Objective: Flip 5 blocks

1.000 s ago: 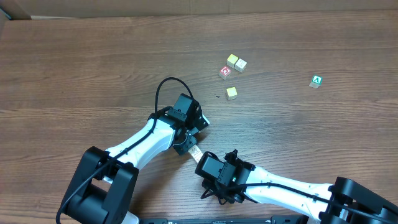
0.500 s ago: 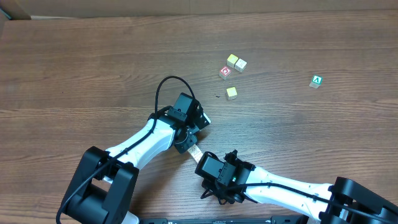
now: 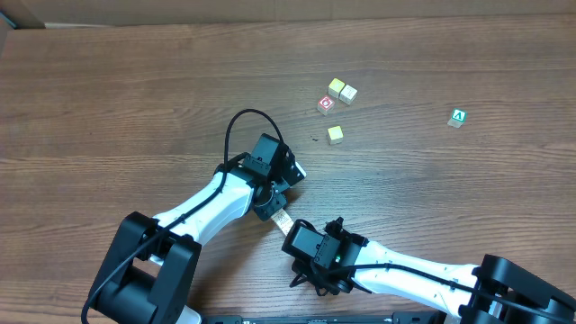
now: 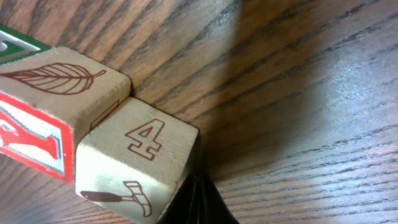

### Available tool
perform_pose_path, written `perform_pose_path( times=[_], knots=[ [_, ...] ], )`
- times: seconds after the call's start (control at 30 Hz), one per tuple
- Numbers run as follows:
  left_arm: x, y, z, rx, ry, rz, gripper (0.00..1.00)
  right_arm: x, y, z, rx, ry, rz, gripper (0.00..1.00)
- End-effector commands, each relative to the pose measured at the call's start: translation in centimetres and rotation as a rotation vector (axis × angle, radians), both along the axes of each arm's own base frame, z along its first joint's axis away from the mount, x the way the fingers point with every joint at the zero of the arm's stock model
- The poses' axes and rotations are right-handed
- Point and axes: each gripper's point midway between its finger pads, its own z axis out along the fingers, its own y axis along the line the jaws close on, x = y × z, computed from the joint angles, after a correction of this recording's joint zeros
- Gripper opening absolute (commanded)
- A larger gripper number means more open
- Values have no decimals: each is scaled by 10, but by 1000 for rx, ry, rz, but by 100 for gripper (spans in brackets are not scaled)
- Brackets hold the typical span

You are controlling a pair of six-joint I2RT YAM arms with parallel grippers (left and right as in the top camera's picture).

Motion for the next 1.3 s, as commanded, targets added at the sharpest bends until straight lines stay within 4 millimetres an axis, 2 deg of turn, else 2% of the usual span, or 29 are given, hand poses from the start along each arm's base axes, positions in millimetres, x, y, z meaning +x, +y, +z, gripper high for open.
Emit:
perform_pose_path(
  times=[0.0, 0.73, 1.27],
  knots=[
    [-7, -8, -6, -5, 20, -47, 4, -2, -4, -5, -19, 3, -1, 4],
    [-8, -15, -5, -12, 7, -69, 4, -6, 0, -4, -5, 8, 15, 4],
    [-11, -31, -4, -18, -20, -116, 4, -8, 2, -4, -1, 7, 23, 4]
  ],
)
